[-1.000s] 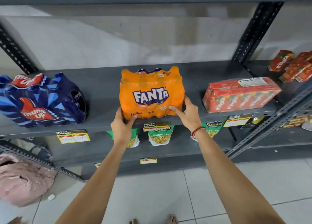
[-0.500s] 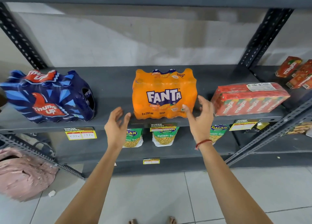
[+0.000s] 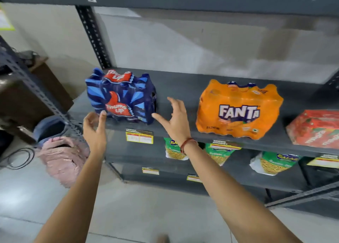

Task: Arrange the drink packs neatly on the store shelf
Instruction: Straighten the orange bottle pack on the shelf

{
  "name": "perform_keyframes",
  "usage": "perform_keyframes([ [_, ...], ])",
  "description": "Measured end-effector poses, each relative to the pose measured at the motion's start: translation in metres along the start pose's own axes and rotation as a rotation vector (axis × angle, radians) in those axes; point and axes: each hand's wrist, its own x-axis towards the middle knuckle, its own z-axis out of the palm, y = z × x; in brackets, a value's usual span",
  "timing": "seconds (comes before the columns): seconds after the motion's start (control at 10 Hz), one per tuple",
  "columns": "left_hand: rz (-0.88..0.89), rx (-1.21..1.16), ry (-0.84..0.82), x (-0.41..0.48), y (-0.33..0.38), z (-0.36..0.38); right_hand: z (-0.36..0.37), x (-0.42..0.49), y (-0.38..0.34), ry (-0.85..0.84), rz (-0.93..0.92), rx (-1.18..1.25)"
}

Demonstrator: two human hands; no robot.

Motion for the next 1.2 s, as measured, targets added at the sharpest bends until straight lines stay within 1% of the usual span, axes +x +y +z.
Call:
perform_keyframes([
  [0.1, -0.116, 0.043, -0.088, 0.034, -0.001, -0.010, 0.033, 0.013, -0.003, -0.139, 0.127, -0.024],
  [0.2, -0.156, 0.016, -0.233, 0.064, 0.004, -0.010, 0.050, 0.022, -0.010, -0.103, 0.114, -0.004],
  [0.3, -0.179, -0.036, -0.276, 0.071, 0.003, 0.001, 0.054, 0.023, -0.011, -0.064, 0.027, -0.015],
  [0.5, -0.135, -0.044, -0.271, 0.058, -0.003, 0.013, 0.042, 0.021, -0.005, -0.068, 0.005, 0.006],
  [0.6, -0.115, -0.041, -0.296, 0.047, -0.002, 0.022, 0.031, 0.015, 0.001, -0.046, 0.013, -0.010],
  [0.9, -0.104, 0.031, -0.293, 0.026, -0.004, 0.027, 0.011, 0.006, 0.007, -0.027, 0.033, -0.025],
  [1.0, -0.126, 0.064, -0.296, 0.026, 0.000, 0.023, 0.010, 0.003, 0.001, -0.038, 0.053, -0.034],
  [1.1, -0.146, 0.105, -0.279, 0.027, 0.004, 0.020, 0.008, 0.004, -0.001, -0.049, 0.056, -0.035],
  [1.2, -0.099, 0.168, -0.175, 0.013, 0.013, 0.022, 0.000, 0.000, -0.005, -0.038, 0.053, -0.053],
])
